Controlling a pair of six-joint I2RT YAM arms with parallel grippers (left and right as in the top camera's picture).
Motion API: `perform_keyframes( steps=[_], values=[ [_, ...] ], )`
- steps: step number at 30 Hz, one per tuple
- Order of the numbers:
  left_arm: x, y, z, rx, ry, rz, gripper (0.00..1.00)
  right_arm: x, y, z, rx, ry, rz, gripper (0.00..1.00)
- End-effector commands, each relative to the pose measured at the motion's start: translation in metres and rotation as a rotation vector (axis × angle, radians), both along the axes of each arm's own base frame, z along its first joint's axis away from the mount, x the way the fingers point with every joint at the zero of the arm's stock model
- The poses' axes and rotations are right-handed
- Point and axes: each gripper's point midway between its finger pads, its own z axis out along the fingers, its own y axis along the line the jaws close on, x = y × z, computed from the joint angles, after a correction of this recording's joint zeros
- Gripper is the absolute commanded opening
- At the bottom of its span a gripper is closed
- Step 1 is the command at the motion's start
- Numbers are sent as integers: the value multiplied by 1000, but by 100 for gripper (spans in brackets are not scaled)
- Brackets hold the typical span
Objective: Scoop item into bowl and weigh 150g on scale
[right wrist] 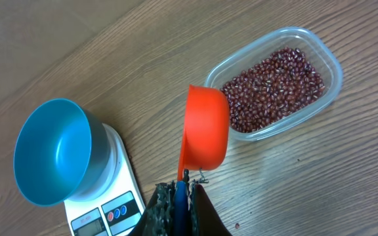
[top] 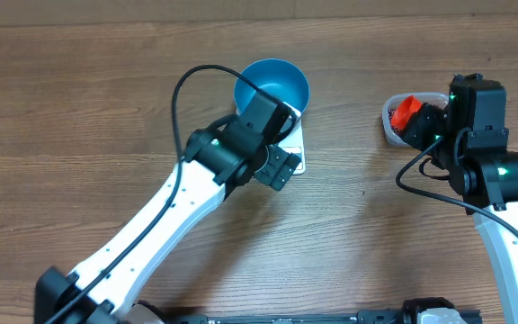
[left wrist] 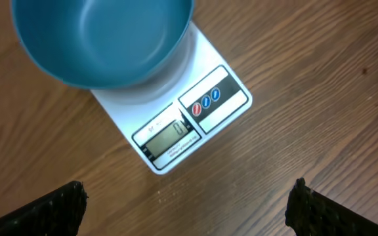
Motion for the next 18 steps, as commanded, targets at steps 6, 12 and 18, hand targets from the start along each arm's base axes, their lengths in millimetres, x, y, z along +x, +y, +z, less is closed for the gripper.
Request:
perform_keyframes(
  steps=[6, 12, 18],
  values=[
    [-19, 36, 36, -187, -176, -41, 100, 2, -4, 19, -4, -54, -13, 4],
    [-23, 58, 34, -229, -254, 1, 100, 2, -4, 19, -4, -54, -13, 4],
    [-20, 57, 23, -220, -225, 6, 100, 2, -4, 19, -4, -54, -13, 4]
  ],
)
